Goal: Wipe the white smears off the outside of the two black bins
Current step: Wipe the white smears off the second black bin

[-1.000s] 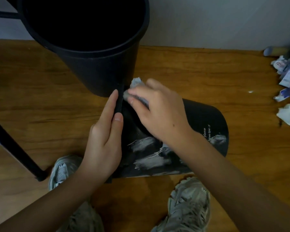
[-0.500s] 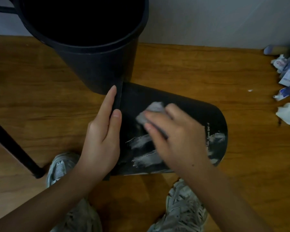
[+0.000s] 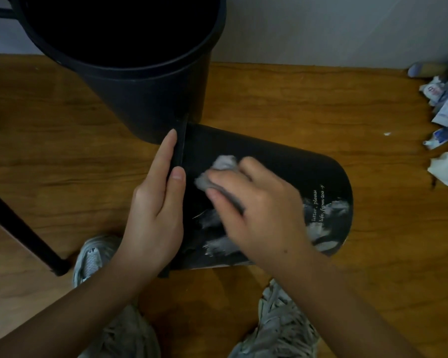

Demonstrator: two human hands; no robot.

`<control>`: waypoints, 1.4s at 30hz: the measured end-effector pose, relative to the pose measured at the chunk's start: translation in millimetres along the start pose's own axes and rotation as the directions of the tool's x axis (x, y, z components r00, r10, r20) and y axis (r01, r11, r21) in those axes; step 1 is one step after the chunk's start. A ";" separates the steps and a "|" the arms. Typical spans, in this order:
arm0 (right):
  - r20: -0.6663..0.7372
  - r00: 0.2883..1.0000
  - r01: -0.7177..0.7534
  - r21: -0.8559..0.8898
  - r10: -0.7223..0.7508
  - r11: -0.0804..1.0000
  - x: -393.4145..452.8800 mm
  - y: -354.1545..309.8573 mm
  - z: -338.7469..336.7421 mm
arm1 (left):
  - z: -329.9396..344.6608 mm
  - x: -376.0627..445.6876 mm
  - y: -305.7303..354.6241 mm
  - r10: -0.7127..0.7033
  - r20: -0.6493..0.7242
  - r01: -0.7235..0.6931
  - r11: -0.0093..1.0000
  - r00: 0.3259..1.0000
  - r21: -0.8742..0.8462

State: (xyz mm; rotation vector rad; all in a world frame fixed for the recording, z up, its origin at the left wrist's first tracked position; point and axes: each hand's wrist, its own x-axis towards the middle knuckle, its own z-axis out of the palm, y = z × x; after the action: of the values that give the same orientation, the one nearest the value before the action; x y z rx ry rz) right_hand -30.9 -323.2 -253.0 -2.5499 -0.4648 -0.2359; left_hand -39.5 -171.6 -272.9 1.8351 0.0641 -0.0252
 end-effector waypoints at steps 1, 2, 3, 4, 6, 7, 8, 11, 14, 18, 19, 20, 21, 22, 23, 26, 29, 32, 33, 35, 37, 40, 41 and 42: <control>-0.001 1.000 0.025 0.006 -0.025 1.000 3.1 -3.7 2.8 | -0.3 2.8 3.0 -0.014 0.002 0.014 1.000 1.000 -0.007; -0.008 1.000 0.023 0.007 -0.023 1.000 5.9 -4.3 3.9 | -1.0 6.0 6.0 -0.029 0.006 0.029 0.999 1.000 -0.019; -0.023 1.000 -0.004 0.011 0.004 1.000 7.6 -3.1 3.4 | -1.2 9.5 9.2 -0.040 0.013 0.040 0.999 0.999 -0.029; -0.043 0.998 -0.044 0.019 0.044 0.999 8.3 -0.7 2.0 | -0.8 12.0 12.3 -0.049 0.015 0.050 0.998 0.999 -0.033; -0.066 0.991 -0.111 0.044 0.113 0.993 7.3 2.4 -1.8 | 0.6 13.6 16.7 -0.071 -0.003 0.071 0.997 0.997 -0.025; -0.063 0.990 -0.126 0.050 0.129 0.991 6.2 2.0 -3.4 | 1.5 13.0 19.6 -0.082 -0.014 0.082 0.996 0.997 -0.021; -0.056 0.990 -0.129 0.052 0.132 0.990 5.1 0.9 -4.5 | 1.4 12.3 21.4 -0.098 -0.024 0.097 0.995 0.995 -0.018; -0.016 0.996 -0.090 0.032 0.090 0.995 -0.8 -5.1 -3.9 | -1.7 11.5 23.8 -0.154 -0.023 0.154 0.988 0.988 -0.019; 0.055 0.997 0.047 0.031 -0.049 0.998 -15.9 -9.4 -3.4 | -4.8 15.7 23.4 -0.184 -0.034 0.184 0.983 0.982 0.003; 0.060 0.991 0.120 -0.015 -0.119 0.993 -30.2 0.1 -10.5 | -2.7 20.0 25.8 -0.212 -0.030 0.213 0.977 0.977 0.023; 0.046 0.995 0.090 -0.015 -0.090 0.996 -27.0 2.2 -12.0 | -2.0 20.2 26.5 -0.217 -0.033 0.217 0.976 0.976 0.018; 0.033 0.998 0.056 -0.013 -0.056 0.998 -21.2 2.6 -12.1 | -2.1 20.1 26.9 -0.220 -0.036 0.220 0.975 0.975 0.013; 0.021 0.999 0.027 -0.015 -0.026 1.000 -13.3 0.8 -10.7 | -2.7 19.7 26.9 -0.221 -0.038 0.222 0.975 0.975 0.011; 0.015 1.000 0.012 -0.022 -0.012 1.000 -5.2 -3.3 -7.8 | -3.3 19.1 27.1 -0.223 -0.037 0.224 0.975 0.974 0.008; 0.020 1.000 0.018 -0.029 -0.017 0.999 1.3 -8.9 -4.1 | -4.5 19.0 26.7 -0.230 -0.032 0.230 0.973 0.973 -0.002; 0.092 0.991 0.099 -0.007 -0.098 0.995 0.0 -20.5 3.4 | -5.7 23.0 26.6 -0.262 -0.010 0.261 0.964 0.965 -0.057; 0.107 0.982 0.159 0.002 -0.158 0.987 -11.5 -14.6 -3.5 | -7.3 27.4 25.9 -0.278 -0.003 0.277 0.958 0.961 -0.074; 0.087 0.989 0.124 -0.040 -0.120 0.992 4.7 -6.1 -6.0 | -6.0 29.5 27.7 -0.290 -0.010 0.288 0.953 0.957 -0.095; 0.071 0.993 0.098 -0.055 -0.095 0.994 13.2 -6.2 -4.7 | -5.7 29.6 27.2 -0.291 -0.015 0.288 0.952 0.957 -0.103; 0.059 0.995 0.088 -0.068 -0.084 0.994 19.7 -11.1 -0.1 | -5.8 28.4 26.0 -0.287 -0.017 0.284 0.953 0.958 -0.102; 0.092 0.986 0.139 -0.032 -0.136 0.990 5.1 -15.9 3.6 | -6.8 26.5 24.7 -0.280 -0.009 0.277 0.955 0.960 -0.101; 0.131 0.958 0.256 0.005 -0.254 0.967 -24.8 -19.0 2.2 | -7.9 27.4 23.5 -0.279 -0.013 0.277 0.956 0.960 -0.094; 0.121 0.958 0.261 -0.001 -0.259 0.965 -25.5 -17.6 1.4 | -7.7 28.9 24.2 -0.280 -0.012 0.278 0.956 0.960 -0.090; 0.102 0.966 0.238 -0.012 -0.236 0.971 -20.3 -16.1 0.5 | -7.5 29.9 24.7 -0.281 -0.011 0.279 0.956 0.960 -0.085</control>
State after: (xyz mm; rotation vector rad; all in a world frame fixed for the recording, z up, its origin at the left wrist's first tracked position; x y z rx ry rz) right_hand -55.7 -315.8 -251.1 -2.5352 -0.8123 -0.2016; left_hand -8.4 -169.9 -248.7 1.7308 0.3374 -0.1981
